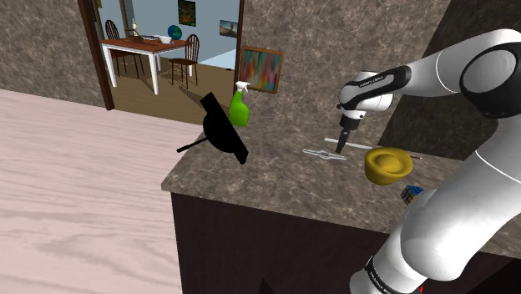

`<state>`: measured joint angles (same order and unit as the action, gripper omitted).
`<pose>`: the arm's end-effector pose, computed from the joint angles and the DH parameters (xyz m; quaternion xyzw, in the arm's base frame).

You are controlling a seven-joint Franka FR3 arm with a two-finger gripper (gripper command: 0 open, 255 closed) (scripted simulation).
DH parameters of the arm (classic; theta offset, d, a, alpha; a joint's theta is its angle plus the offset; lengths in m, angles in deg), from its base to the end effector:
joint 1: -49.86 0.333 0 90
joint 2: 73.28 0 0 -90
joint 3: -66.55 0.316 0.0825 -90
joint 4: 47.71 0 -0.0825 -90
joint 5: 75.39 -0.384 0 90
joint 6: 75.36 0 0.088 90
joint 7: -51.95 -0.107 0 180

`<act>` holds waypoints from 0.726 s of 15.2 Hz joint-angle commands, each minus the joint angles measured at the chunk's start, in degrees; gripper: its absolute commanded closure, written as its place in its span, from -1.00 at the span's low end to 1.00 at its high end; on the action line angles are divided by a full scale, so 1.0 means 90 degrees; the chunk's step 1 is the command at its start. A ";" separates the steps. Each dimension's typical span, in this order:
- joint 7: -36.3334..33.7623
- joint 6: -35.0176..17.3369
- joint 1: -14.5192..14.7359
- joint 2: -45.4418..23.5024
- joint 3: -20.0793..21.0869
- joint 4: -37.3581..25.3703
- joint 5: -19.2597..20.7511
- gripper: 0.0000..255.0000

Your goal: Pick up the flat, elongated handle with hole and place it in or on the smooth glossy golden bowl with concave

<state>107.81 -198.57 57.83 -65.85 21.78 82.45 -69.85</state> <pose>0.3961 -0.3056 0.3934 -0.9807 -0.1949 0.0052 0.0134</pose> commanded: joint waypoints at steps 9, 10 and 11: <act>0.1410 -0.0849 -0.0030 -0.1469 -0.0196 -0.0204 -0.1306 -1.00; 0.1441 -0.0893 -0.0039 -0.1511 -0.0187 -0.0186 -0.1350 -1.00; 0.1441 -0.0894 -0.0040 -0.1511 -0.0186 -0.0186 -0.1349 -1.00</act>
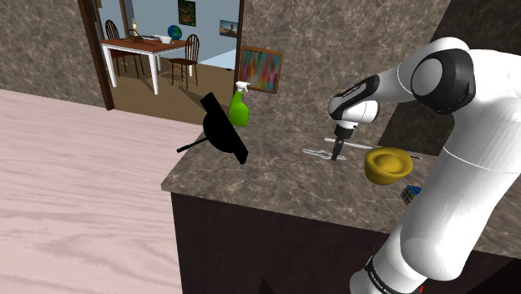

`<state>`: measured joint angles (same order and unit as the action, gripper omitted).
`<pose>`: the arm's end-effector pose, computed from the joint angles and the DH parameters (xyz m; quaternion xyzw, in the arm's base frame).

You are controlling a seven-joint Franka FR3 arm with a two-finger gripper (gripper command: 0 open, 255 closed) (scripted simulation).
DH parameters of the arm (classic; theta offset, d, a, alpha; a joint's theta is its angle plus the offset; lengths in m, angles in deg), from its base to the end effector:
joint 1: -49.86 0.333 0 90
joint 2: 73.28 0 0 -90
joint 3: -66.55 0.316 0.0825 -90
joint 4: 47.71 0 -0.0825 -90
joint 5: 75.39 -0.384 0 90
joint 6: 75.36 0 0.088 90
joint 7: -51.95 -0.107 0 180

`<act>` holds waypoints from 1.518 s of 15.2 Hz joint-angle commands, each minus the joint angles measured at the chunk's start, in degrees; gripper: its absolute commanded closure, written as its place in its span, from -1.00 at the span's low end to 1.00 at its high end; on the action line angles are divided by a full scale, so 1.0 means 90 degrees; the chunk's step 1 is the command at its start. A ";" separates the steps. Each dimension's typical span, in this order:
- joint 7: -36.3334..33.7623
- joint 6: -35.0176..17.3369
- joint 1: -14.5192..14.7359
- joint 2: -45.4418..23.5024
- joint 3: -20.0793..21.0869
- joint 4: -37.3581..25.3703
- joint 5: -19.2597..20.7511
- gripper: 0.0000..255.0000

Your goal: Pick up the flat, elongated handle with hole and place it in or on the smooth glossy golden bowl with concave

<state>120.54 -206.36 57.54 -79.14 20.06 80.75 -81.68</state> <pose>0.4145 -0.3282 0.3344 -0.9749 -0.2223 0.0038 0.0118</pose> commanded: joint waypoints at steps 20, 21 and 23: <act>-0.0189 0.0285 0.0051 0.0260 -0.0045 -0.0119 0.0263 1.00; -0.0238 0.0366 0.0061 0.0329 -0.0051 -0.0153 0.0331 1.00; -0.0332 0.0528 0.0078 0.0464 -0.0057 -0.0226 0.0460 1.00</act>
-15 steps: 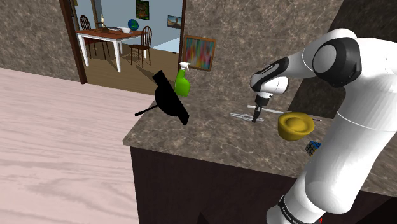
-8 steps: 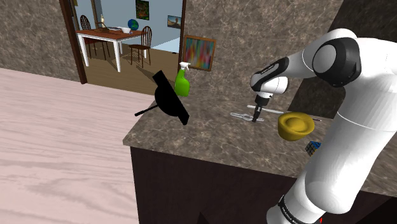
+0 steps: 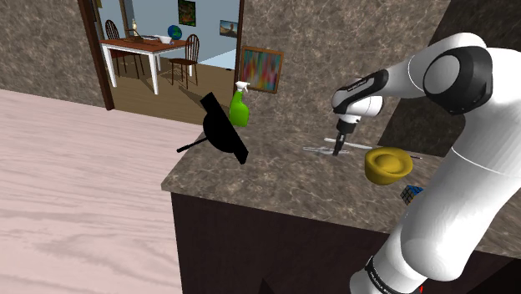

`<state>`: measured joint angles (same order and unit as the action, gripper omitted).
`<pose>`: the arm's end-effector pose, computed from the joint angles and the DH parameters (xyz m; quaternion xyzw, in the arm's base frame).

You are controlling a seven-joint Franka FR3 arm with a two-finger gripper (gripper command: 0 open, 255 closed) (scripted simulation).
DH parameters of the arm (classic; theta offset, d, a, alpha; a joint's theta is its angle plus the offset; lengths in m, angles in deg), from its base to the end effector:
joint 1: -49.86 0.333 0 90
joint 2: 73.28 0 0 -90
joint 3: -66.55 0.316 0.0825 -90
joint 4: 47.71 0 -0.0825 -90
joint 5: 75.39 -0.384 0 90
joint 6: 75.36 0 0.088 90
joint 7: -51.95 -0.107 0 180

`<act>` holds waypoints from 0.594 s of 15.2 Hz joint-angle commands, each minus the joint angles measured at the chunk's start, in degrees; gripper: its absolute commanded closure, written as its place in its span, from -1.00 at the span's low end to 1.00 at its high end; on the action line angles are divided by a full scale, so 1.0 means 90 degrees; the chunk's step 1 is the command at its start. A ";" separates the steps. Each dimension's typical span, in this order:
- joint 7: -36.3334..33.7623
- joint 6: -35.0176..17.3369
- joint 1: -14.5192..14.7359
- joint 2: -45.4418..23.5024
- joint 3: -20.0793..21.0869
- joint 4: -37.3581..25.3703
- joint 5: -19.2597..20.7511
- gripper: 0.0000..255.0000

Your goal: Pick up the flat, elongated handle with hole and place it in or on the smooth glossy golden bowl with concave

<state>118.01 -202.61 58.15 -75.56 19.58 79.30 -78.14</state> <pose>0.4140 -0.3281 0.3627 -0.9749 -0.2223 0.0034 0.0116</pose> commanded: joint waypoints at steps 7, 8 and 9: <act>-0.0323 0.0695 0.0040 0.0479 0.0024 -0.0369 0.0431 1.00; -0.0354 0.0780 0.0042 0.0530 0.0032 -0.0418 0.0473 1.00; -0.0384 0.0865 0.0044 0.0579 0.0041 -0.0469 0.0512 1.00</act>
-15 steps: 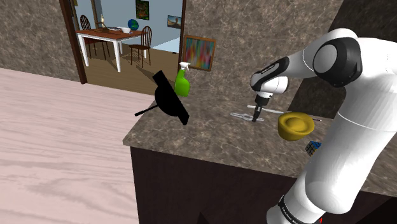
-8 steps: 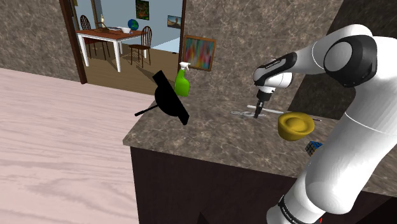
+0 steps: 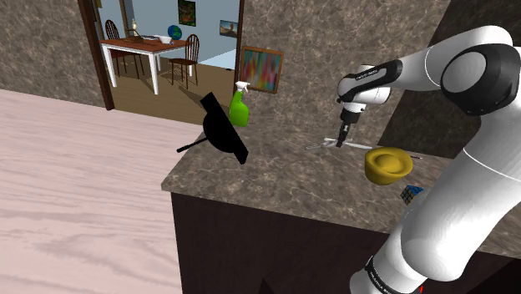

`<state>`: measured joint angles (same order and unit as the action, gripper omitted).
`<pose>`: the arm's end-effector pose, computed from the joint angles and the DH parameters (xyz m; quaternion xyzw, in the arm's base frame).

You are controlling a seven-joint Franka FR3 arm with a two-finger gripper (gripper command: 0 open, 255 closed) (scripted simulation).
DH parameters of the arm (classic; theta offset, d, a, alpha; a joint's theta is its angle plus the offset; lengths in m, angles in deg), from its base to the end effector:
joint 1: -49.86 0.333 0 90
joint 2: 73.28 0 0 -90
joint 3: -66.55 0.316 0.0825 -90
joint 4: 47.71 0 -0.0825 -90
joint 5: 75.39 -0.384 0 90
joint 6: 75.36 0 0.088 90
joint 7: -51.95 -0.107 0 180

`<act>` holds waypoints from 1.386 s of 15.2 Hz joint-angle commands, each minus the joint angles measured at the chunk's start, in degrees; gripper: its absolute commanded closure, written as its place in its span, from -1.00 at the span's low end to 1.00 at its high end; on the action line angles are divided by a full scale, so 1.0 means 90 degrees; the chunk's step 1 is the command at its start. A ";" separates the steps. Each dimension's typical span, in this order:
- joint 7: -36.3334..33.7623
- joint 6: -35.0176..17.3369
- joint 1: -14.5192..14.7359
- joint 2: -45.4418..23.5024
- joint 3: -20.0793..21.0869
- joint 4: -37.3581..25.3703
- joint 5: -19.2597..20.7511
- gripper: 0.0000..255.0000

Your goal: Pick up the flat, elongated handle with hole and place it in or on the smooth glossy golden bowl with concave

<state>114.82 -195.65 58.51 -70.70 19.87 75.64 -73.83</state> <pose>0.4142 -0.3285 0.4116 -0.9749 -0.2223 0.0035 0.0116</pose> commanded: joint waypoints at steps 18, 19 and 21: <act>-0.0279 0.1503 -0.0037 0.0733 0.0153 -0.0970 0.0519 1.00; -0.0237 0.1513 -0.0106 0.0900 0.0126 -0.0858 0.0647 1.00; -0.0137 0.1544 -0.0259 0.1216 0.0074 -0.0660 0.0892 1.00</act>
<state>113.17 -182.06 56.97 -61.62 20.70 68.63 -67.25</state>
